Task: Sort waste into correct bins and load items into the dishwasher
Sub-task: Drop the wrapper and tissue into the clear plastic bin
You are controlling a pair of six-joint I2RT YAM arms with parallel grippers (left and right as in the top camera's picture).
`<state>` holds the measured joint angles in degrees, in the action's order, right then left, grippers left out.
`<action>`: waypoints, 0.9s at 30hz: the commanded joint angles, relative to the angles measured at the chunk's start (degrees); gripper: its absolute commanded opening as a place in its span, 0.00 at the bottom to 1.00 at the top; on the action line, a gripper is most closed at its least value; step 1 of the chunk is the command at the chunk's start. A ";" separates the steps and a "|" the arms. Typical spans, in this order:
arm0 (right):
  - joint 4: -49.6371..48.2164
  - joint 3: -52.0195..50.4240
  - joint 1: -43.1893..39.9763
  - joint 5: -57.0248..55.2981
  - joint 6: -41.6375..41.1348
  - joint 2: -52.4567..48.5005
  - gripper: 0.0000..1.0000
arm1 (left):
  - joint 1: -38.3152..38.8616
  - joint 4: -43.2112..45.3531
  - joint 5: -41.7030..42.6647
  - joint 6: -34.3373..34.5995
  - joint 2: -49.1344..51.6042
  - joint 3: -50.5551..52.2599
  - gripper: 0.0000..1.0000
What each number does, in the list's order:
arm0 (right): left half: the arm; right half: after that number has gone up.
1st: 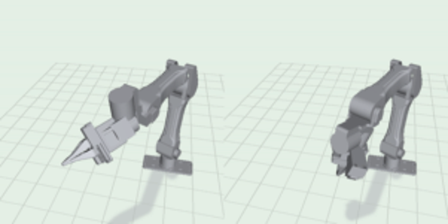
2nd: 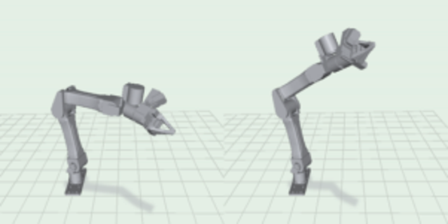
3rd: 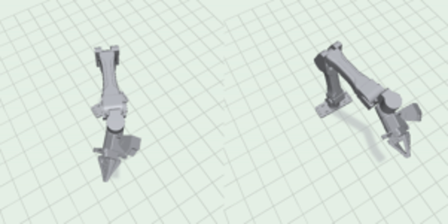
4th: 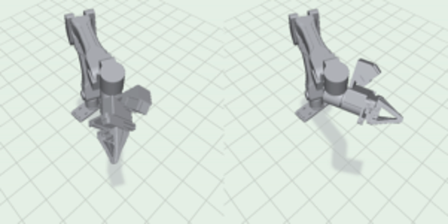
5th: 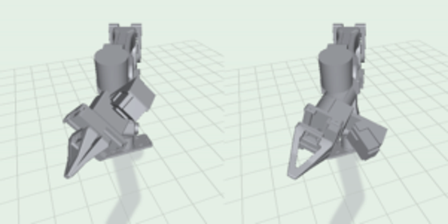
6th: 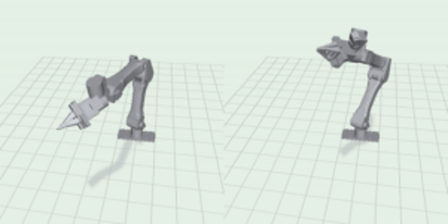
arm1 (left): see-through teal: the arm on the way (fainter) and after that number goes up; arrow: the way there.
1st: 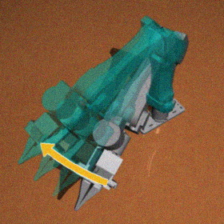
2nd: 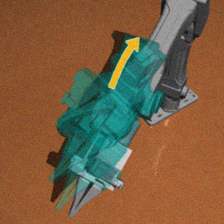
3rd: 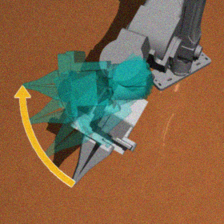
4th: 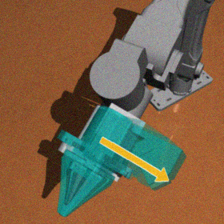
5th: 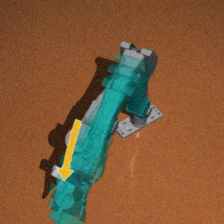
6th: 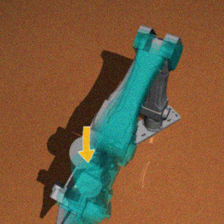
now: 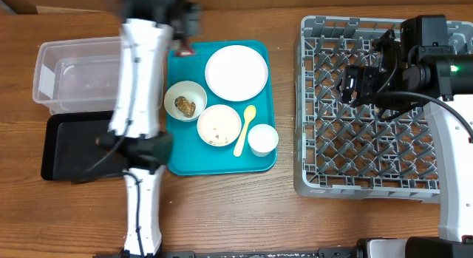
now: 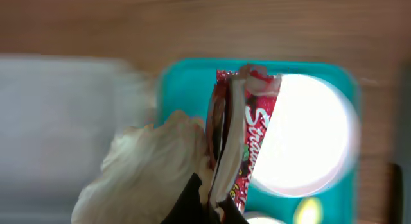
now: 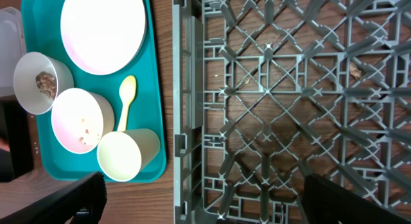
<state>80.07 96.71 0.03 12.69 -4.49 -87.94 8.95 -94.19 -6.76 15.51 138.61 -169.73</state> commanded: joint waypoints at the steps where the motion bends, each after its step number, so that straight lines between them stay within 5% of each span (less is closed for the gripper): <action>1: -0.76 0.09 0.11 0.52 -0.20 -0.07 1.00 | -7.17 -2.62 -4.81 2.71 1.01 0.66 0.04; 12: -1.25 0.09 0.11 0.52 -0.20 -0.07 1.00 | -20.57 3.80 7.85 -4.22 2.54 21.20 0.04; 13: -1.29 0.09 0.11 0.55 -0.22 -0.07 1.00 | -20.57 4.31 8.15 -5.46 2.54 22.51 0.09; 17: -1.38 0.09 0.11 1.60 -0.20 -0.07 1.00 | -20.57 6.80 7.91 -6.34 2.23 23.15 0.74; 20: -1.33 0.09 0.11 1.60 -0.20 -0.07 1.00 | -20.57 7.87 8.37 -6.29 1.75 20.13 1.00; 27: -1.38 0.09 0.11 1.60 -0.20 -0.07 1.00 | -20.06 3.45 11.93 -6.12 -0.96 4.68 1.00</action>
<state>79.02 96.71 0.03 13.61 -4.49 -87.94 -11.70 -89.36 2.09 10.28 141.56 -158.17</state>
